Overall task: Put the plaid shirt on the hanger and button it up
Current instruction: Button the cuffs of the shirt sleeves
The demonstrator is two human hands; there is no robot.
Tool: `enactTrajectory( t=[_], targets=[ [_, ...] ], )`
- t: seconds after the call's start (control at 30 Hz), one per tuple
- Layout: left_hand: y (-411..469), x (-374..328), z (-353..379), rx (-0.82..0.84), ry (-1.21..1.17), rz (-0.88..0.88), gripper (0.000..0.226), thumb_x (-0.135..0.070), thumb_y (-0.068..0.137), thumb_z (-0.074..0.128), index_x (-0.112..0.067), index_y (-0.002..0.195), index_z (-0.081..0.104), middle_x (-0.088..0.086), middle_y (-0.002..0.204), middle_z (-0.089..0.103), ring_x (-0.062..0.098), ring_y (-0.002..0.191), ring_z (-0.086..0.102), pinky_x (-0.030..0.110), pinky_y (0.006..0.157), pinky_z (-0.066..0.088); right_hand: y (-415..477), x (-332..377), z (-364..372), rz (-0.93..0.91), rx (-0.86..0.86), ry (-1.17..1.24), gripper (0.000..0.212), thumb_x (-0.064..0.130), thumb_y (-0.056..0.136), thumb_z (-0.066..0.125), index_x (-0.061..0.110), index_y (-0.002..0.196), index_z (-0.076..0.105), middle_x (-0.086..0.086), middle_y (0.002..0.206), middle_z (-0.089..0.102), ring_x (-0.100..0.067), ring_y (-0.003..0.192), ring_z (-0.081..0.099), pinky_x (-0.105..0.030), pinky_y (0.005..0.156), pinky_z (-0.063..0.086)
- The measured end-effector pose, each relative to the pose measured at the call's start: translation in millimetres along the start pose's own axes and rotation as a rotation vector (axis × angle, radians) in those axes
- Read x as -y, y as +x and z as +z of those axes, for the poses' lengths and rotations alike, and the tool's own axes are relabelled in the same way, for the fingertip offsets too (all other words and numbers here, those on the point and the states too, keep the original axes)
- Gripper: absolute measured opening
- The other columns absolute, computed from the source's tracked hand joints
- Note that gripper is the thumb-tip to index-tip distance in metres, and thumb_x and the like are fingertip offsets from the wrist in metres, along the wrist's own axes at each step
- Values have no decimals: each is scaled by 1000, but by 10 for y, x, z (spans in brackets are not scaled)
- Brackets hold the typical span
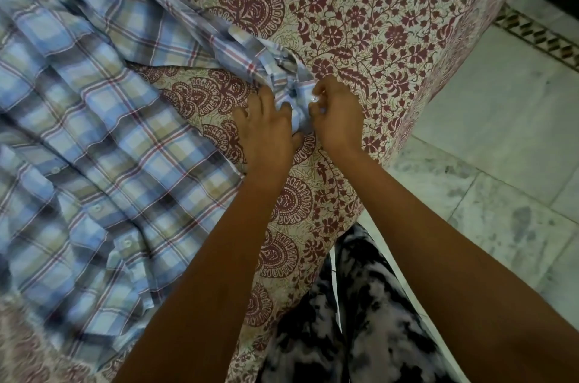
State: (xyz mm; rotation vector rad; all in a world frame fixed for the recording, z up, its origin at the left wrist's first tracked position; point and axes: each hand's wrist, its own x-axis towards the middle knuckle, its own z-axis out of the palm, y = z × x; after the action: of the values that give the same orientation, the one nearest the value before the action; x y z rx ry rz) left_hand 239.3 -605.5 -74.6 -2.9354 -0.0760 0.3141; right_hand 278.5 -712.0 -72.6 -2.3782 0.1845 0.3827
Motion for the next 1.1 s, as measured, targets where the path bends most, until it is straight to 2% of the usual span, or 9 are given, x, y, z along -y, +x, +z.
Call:
enactTrajectory(
  t=[0.17,0.3,0.4,0.53,0.67,0.87,0.93,1.03,1.1],
  targets=[
    [78,19,52,-37,30,76,32,-50,55,75,-26,76,69,2,115,61,21,102,48,37,81,28,5,39,-27,-139,113,-151,32,8,85,49,11,117,55,-15,108,57,-29,86,58,-28,61,37],
    [97,68,46,-80,55,148,34,-50,55,72,-23,76,69,4,118,61,22,112,53,42,94,40,50,18,7,-68,190,-179,35,17,88,49,17,123,54,-12,116,57,-28,98,59,-31,72,44],
    [106,73,22,-77,61,196,35,-52,54,73,-24,75,70,2,113,63,19,105,58,43,91,40,79,19,37,-21,168,-169,32,25,88,55,18,119,57,-10,115,59,-28,97,60,-30,71,43],
    [112,51,83,-194,100,230,21,-47,57,74,-29,65,68,-7,88,63,12,81,59,28,72,44,68,53,88,47,138,-165,24,24,85,61,15,107,58,-8,107,62,-26,92,60,-27,65,39],
    [178,75,94,-205,72,214,18,-42,62,73,-26,66,67,-6,85,62,15,85,49,30,71,33,114,56,121,86,143,-150,18,27,83,65,18,97,59,-6,102,64,-24,89,61,-27,65,40],
    [179,194,-53,-39,-573,-306,24,-37,80,59,-17,88,70,9,109,50,28,105,43,33,80,24,131,39,117,103,169,-135,15,21,83,64,23,97,58,-3,105,61,-20,86,60,-25,65,39],
    [163,230,-179,-76,-632,-409,23,-33,81,57,-17,90,70,11,108,48,29,105,41,31,81,22,129,52,122,87,171,-151,15,19,83,63,23,97,57,-3,104,60,-20,83,59,-25,63,37],
    [151,231,-357,-207,-569,-280,21,-23,80,55,-10,88,70,15,99,52,32,97,48,31,79,27,117,83,152,66,169,-184,14,17,82,59,22,94,56,-4,100,61,-22,80,60,-27,61,40],
    [184,193,-408,-158,-582,-134,21,-16,84,53,-4,92,68,17,95,58,31,89,54,30,71,32,107,97,158,71,154,-176,13,21,82,61,22,93,56,-4,100,61,-23,82,61,-28,63,44]
  ],
)
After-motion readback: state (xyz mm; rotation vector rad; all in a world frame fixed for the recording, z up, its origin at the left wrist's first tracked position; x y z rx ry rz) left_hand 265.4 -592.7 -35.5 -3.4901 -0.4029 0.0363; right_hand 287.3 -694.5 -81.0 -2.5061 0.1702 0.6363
